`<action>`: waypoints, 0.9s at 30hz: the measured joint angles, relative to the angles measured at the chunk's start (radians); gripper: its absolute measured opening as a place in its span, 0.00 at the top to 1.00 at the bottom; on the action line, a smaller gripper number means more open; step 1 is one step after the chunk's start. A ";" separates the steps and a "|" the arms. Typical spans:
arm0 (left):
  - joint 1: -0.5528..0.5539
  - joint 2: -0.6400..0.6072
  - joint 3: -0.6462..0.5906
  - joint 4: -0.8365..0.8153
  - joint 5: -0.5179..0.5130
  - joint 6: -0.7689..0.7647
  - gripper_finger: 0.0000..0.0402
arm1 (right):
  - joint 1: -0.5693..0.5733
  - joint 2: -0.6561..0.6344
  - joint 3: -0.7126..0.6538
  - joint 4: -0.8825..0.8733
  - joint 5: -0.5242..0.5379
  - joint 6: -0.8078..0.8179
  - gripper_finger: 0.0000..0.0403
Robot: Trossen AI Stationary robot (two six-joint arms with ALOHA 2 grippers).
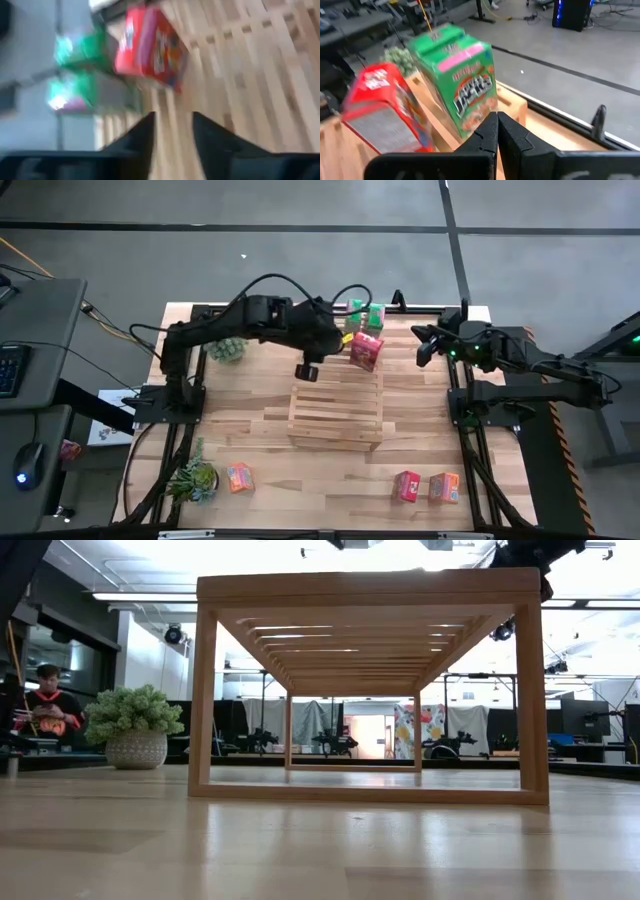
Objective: Stack cereal on shelf
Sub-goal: Put the left red box cereal on the shelf
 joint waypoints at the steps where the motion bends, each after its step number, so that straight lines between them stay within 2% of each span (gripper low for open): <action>1: 0.000 -0.008 -0.016 -0.019 0.007 -0.025 0.79 | 0.000 0.000 0.000 -0.014 0.000 -0.001 1.00; 3: -0.009 -0.037 -0.083 0.011 0.010 -0.040 0.93 | 0.000 0.000 0.000 -0.038 -0.004 -0.023 1.00; 4: -0.017 -0.055 -0.131 0.051 0.017 -0.044 0.97 | 0.000 0.000 0.000 -0.050 -0.018 -0.038 1.00; 7: -0.044 -0.127 -0.333 0.238 0.038 -0.037 0.97 | 0.000 0.000 0.000 -0.079 -0.081 -0.047 1.00; 10: -0.057 -0.223 -0.611 0.511 0.061 -0.021 0.99 | 0.000 0.000 0.000 -0.123 -0.130 -0.056 1.00; 13: -0.057 -0.328 -0.895 0.836 0.065 -0.031 0.99 | 0.001 -0.005 -0.029 -0.137 -0.135 -0.046 1.00; 17: -0.056 -0.412 -1.178 1.288 0.098 -0.136 1.00 | 0.012 -0.028 -0.131 -0.077 -0.132 -0.041 1.00; 19: -0.055 -0.409 -1.246 1.424 0.109 -0.175 1.00 | 0.018 -0.036 -0.185 -0.026 -0.132 -0.037 1.00; 21: -0.057 -0.392 -1.257 1.461 0.109 -0.178 1.00 | 0.022 -0.040 -0.224 0.049 -0.136 -0.040 1.00; 27: -0.048 -0.289 -1.197 1.467 0.083 -0.179 1.00 | 0.024 -0.041 -0.266 0.203 -0.190 -0.065 1.00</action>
